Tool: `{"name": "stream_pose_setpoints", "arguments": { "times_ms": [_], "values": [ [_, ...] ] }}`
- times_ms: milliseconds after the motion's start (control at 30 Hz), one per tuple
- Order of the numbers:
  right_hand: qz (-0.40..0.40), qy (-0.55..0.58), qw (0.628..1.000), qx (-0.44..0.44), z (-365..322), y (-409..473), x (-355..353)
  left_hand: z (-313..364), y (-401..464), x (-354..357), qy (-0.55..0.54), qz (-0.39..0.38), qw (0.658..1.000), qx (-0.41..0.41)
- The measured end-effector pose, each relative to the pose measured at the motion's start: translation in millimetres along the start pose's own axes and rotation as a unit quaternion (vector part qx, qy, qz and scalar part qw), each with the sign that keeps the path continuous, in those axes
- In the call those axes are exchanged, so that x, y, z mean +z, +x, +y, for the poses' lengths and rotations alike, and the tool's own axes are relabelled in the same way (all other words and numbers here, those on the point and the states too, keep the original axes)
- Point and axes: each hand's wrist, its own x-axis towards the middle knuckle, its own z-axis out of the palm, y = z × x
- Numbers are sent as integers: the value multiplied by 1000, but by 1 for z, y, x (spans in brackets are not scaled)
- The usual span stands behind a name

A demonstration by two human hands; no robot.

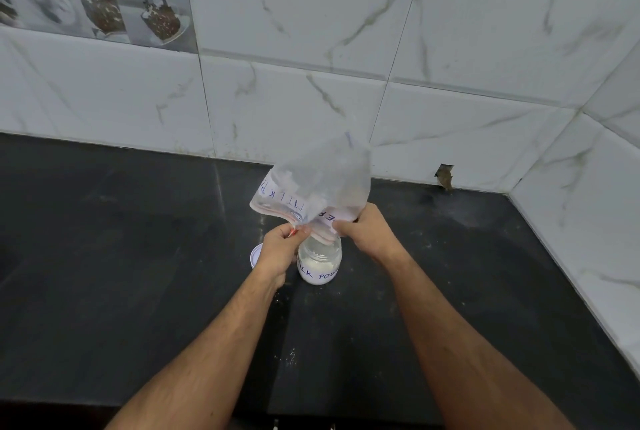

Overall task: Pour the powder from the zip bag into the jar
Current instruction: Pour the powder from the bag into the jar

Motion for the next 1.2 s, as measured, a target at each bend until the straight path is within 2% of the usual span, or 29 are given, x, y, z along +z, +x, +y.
{"name": "stream_pose_setpoints", "arguments": {
  "times_ms": [100, 167, 233, 367, 533, 667, 1133, 1200],
  "values": [
    [26, -47, 999, -1, -5, -1, 1, -1, 1, -1, 1, 7, 1000, -2],
    [-1, -22, 1000, 0, -10, -4, 2, -2, 3, 0, 0, 11, 1000, 1],
    [-9, -55, 998, 7, -12, -6, 2, -2, 3, 0, -11, 10, 1000, 5],
    [56, -157, 986, 14, -13, -6, 6, -3, 3, 3, -13, 7, 1000, 9],
    [23, -165, 986, 29, -15, -8, 6, -2, 5, 4, -13, 16, 1000, 21],
    [49, -214, 975, 39, -19, -4, 12, -8, 5, 10, 16, 11, 1000, 20],
    [137, -123, 982, 40, -22, -7, 9, 5, 13, 0, 47, 10, 998, 46],
    [118, -93, 987, 62, -17, -6, 8, 8, 13, 2, 58, 15, 997, 50]
  ]
}}
